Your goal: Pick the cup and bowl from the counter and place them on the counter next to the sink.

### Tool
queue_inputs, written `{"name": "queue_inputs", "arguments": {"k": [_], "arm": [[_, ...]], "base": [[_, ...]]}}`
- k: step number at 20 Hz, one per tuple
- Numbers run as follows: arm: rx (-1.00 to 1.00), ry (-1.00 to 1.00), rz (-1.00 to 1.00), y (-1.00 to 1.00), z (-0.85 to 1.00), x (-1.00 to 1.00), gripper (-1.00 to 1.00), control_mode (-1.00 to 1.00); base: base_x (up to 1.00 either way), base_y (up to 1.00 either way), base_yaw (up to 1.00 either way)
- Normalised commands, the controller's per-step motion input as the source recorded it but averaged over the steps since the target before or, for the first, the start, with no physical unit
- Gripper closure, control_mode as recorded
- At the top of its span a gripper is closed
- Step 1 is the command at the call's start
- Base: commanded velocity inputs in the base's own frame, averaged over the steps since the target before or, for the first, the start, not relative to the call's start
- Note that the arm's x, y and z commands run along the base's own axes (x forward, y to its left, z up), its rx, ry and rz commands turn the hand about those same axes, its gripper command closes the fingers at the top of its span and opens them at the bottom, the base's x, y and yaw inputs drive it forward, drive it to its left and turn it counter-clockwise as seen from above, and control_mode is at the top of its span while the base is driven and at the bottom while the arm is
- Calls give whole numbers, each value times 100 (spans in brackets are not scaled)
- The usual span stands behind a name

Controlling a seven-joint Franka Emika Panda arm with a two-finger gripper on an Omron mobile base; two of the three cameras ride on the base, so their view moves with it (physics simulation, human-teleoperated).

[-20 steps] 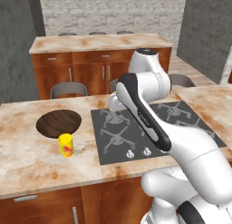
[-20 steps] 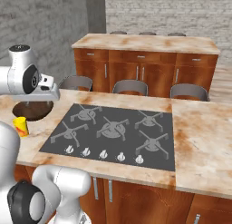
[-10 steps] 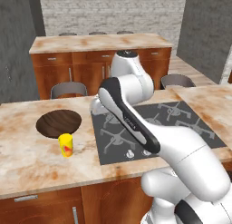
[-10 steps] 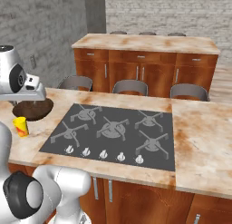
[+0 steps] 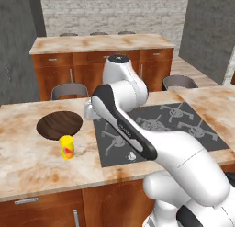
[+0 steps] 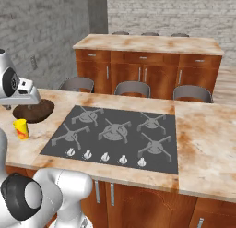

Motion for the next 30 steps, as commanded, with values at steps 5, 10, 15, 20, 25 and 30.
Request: {"name": "queue_inputs", "arguments": {"k": [5, 10, 15, 20, 25, 30], "arm": [[2, -5, 0, 20, -16, -21, -100, -100], [9, -8, 0, 10, -14, -3, -100, -100], [15, -1, 0, 0, -6, 0, -100, -100], [2, 0, 0, 3, -7, 0, -100, -100], [0, 0, 0, 22, -20, 14, -100, -100], [-2, 4, 0, 34, 0, 31, -100, -100]], "base": [[0, 0, 0], [0, 0, 0], [0, 0, 0], [0, 0, 0], [0, 0, 0], [0, 0, 0]]}}
